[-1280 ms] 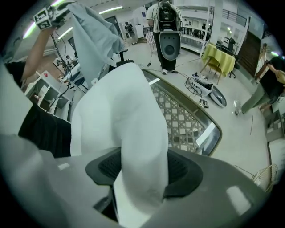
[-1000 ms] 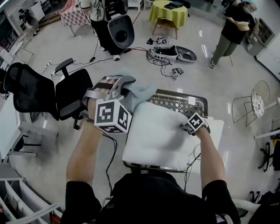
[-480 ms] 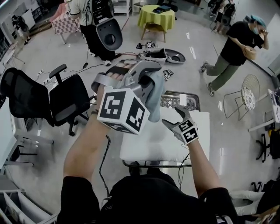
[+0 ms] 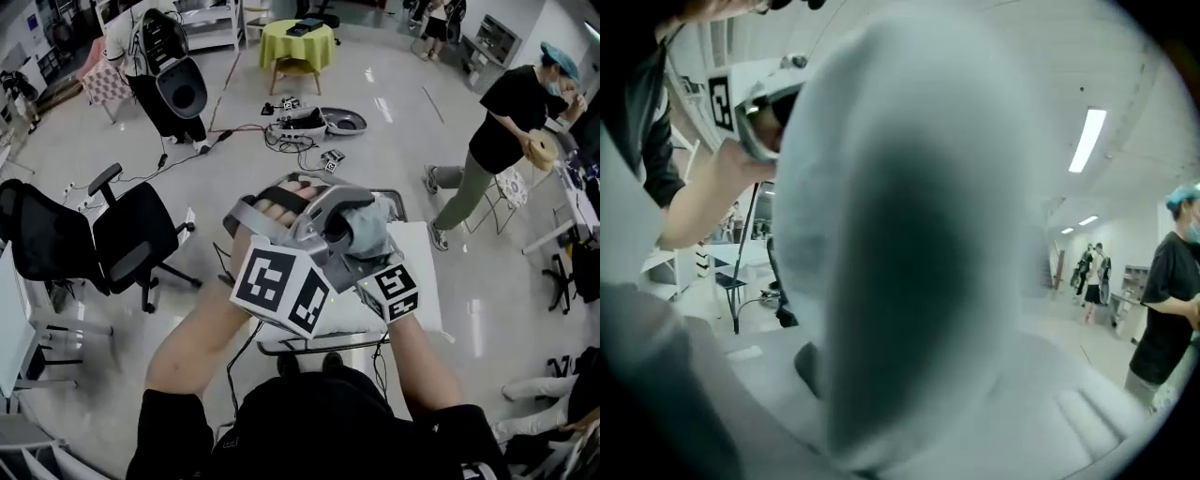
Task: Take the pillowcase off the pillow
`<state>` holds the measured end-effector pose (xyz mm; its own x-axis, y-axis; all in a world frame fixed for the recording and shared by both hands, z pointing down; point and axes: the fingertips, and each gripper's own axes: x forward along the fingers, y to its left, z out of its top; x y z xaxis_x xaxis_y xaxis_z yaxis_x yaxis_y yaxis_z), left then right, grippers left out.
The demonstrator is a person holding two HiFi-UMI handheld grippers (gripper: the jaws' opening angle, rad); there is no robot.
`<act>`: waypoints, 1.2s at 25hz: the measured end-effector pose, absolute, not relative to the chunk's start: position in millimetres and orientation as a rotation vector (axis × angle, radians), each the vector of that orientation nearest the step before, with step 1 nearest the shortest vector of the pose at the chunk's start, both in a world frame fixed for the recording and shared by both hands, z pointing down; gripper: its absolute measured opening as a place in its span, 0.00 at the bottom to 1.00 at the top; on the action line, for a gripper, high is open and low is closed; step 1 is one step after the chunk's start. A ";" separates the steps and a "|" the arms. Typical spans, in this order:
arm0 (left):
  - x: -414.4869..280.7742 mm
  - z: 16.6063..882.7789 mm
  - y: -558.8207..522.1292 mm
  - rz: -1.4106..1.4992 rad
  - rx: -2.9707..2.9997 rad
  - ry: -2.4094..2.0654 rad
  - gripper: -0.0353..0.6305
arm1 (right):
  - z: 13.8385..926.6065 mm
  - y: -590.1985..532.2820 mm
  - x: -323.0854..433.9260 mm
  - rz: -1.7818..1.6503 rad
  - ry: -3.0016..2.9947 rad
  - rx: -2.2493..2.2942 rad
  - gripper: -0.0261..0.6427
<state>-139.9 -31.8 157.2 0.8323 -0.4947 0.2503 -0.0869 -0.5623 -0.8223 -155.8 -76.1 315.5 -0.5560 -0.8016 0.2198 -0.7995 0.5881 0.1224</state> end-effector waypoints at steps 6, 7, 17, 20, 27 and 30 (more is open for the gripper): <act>-139.6 246.4 -42.0 -0.804 -2.213 0.390 0.07 | 338.1 -69.4 -43.8 0.057 -2.409 1.471 0.12; -135.2 262.0 -40.9 -0.835 -2.227 0.378 0.07 | 339.9 -68.3 -30.4 0.044 -2.381 1.469 0.12; -99.7 400.6 -41.0 -1.034 -2.455 0.374 0.07 | 425.8 -61.8 44.2 0.105 -2.158 1.287 0.32; -119.0 464.2 -46.4 -1.194 -2.510 0.454 0.07 | 498.0 -32.5 47.0 0.275 -2.119 1.133 0.40; -167.1 531.0 -14.1 -1.367 -2.730 0.669 0.14 | 538.8 22.0 50.0 0.433 -2.223 1.034 0.42; -176.5 520.4 -5.9 -1.324 -2.775 0.789 0.16 | 516.5 18.3 55.0 0.414 -2.289 1.071 0.42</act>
<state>-176.5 -5.9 520.4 0.5286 -0.4208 0.7372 -0.4478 -0.8760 -0.1789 55.0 18.3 516.5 -0.5152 -0.5975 0.6145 -0.7748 0.6312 -0.0358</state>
